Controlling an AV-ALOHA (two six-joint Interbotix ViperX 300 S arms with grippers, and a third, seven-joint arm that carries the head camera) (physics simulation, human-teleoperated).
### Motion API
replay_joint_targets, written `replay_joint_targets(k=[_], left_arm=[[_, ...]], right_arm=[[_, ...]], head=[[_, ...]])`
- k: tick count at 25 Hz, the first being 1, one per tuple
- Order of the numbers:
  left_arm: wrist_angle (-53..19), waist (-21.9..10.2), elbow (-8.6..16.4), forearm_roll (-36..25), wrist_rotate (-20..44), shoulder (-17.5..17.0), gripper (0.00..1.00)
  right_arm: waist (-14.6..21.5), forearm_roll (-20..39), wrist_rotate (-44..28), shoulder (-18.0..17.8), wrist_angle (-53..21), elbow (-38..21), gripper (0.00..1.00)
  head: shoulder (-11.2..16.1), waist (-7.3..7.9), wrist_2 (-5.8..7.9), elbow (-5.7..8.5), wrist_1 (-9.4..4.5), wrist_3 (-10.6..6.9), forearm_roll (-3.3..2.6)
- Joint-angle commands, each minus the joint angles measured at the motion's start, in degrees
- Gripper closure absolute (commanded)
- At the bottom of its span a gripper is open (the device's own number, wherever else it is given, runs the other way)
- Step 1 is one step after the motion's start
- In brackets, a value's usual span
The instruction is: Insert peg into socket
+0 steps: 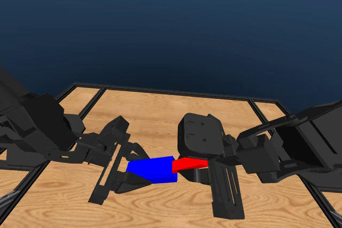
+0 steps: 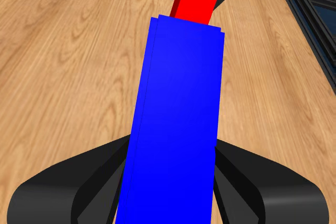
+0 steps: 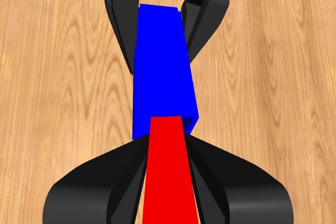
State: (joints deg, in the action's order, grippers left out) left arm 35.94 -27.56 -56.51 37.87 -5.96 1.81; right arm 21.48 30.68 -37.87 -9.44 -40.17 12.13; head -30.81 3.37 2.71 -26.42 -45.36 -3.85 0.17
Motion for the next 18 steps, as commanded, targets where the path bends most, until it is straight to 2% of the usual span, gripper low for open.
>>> replay_joint_targets(k=[1, 2, 3, 4, 5, 6, 8, 9, 10, 11, 12, 14, 15, 16, 17, 18], left_arm=[[6.01, 0.25, 0.72, 0.31, 0.95, 0.96, 1.00], [2.13, 1.44, 1.27, -1.06, 1.09, -0.88, 1.00], [2.79, 0.37, -0.30, -0.36, 0.32, 0.79, 1.00], [2.41, 2.31, 1.04, -0.45, 0.35, -1.20, 1.00], [3.75, 0.70, 0.84, -0.04, 0.68, -0.21, 1.00], [2.88, 0.76, -0.04, -0.57, 0.65, 0.20, 1.00], [3.55, 0.97, 1.53, 0.16, -0.14, -0.55, 1.00], [7.44, 1.27, 0.28, -0.24, 0.80, 0.21, 1.00], [3.38, 0.92, 1.26, 0.40, -0.11, -0.05, 1.00], [3.22, 1.39, 0.46, -2.05, 0.47, -1.52, 1.00], [3.12, 1.28, 1.21, 0.06, -0.38, 0.10, 1.00], [4.06, 0.91, 1.24, -0.75, 1.11, -0.52, 1.00], [4.22, 0.23, 0.32, -0.10, 0.24, 0.49, 1.00], [4.38, 1.04, 1.48, -0.13, 0.54, -0.78, 1.00], [5.53, -0.37, 0.42, -0.18, 1.00, 0.52, 1.00], [4.31, 0.35, 0.33, 0.05, 0.59, 0.42, 1.00]], right_arm=[[-2.01, -0.51, 2.05, 0.00, 3.84, -1.85, 1.00], [-1.82, -0.50, 2.03, -0.03, 4.54, -2.31, 1.00], [-2.24, -1.71, 3.59, 0.21, 4.96, -2.11, 1.00], [-1.85, -0.61, 2.80, 0.74, 4.46, -3.00, 1.00], [-1.65, -0.32, 3.21, 1.08, 3.09, -2.90, 1.00], [-1.55, 0.02, 3.07, 1.59, 2.35, -2.81, 1.00], [-2.20, -0.10, 2.97, 2.47, 2.33, -1.54, 1.00], [-3.02, -0.83, 2.65, 2.43, 4.10, 0.63, 1.00], [-3.12, -0.85, 2.33, 1.94, 3.70, 0.41, 1.00], [-3.64, -1.66, 2.33, 2.28, 5.46, 0.95, 1.00], [-3.77, -1.68, 1.81, 1.33, 5.35, 1.21, 1.00], [-4.77, -2.67, 1.20, 1.55, 7.81, 2.95, 1.00], [-5.15, -2.98, 0.80, 1.79, 8.55, 3.63, 1.00], [-5.92, -3.92, 0.26, 2.02, 10.26, 4.96, 1.00], [-5.96, -4.48, -0.03, 1.66, 11.44, 6.29, 1.00], [-6.74, -5.36, 0.10, 1.07, 13.15, 7.71, 1.00]], head=[[-0.38, 0.36, 0.14, 0.53, 0.54, -0.15, 0.06], [-0.41, 0.50, 0.19, 0.55, 0.53, -0.16, 0.09], [-0.42, 0.57, 0.22, 0.56, 0.48, -0.14, 0.11], [-0.40, 0.68, 0.26, 0.57, 0.51, -0.16, 0.13], [-0.42, 0.75, 0.35, 0.60, 0.46, -0.19, 0.13], [-0.49, 0.85, 0.40, 0.61, 0.38, -0.30, 0.14], [-0.61, 1.03, 0.58, 0.66, 0.46, -0.49, 0.15], [-0.73, 1.14, 0.67, 0.66, 0.45, -0.60, 0.16], [-0.75, 1.22, 0.71, 0.67, 0.54, -0.63, 0.17], [-0.77, 1.33, 0.81, 0.68, 0.70, -0.58, 0.18], [-0.76, 1.44, 0.80, 0.72, 0.72, -0.47, 0.22], [-0.77, 1.54, 0.75, 0.77, 0.82, -0.51, 0.25], [-0.76, 1.55, 0.75, 0.80, 0.86, -0.55, 0.25], [-0.70, 1.58, 0.72, 0.84, 1.05, -0.59, 0.26], [-0.67, 1.64, 0.69, 0.87, 1.12, -0.55, 0.28], [-0.66, 1.70, 0.66, 0.85, 1.22, -0.56, 0.30]])
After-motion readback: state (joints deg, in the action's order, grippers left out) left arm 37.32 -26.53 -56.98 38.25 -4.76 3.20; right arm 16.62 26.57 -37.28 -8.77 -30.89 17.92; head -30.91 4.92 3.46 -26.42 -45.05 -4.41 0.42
